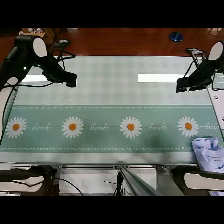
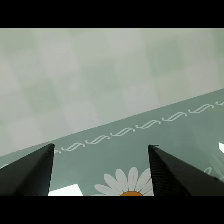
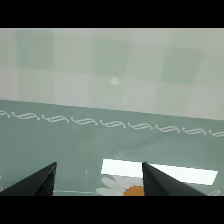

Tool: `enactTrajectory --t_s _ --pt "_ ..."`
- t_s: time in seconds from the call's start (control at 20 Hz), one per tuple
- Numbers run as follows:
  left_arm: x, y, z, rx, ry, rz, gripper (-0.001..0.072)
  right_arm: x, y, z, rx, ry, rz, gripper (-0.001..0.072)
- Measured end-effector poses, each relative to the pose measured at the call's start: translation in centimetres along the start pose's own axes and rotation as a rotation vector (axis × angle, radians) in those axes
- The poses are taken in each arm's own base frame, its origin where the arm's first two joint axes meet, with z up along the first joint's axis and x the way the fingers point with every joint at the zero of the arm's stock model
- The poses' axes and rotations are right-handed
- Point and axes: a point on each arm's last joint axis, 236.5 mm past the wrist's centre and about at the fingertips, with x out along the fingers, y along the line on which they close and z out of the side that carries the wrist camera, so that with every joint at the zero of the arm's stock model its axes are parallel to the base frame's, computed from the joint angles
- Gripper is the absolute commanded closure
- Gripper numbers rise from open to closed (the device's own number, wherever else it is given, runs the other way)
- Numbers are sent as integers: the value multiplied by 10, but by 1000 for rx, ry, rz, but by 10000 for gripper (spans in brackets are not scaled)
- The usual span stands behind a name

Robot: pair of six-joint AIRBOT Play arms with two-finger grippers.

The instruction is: Fold the shirts.

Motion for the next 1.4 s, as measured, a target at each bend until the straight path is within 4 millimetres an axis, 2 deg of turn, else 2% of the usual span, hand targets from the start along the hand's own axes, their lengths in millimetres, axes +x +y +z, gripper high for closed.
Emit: enactTrajectory --t_s 0.45,1.15,1.4 --pt "4 2 -10 9 54 48 34 3 5 -11 -12 61 -5 112" --pt "16 2 -18 8 109 48 34 2 3 -12 -13 65 -10 112" --pt "11 -2 0 8 23 33 34 2 4 -12 -14 65 -10 112"
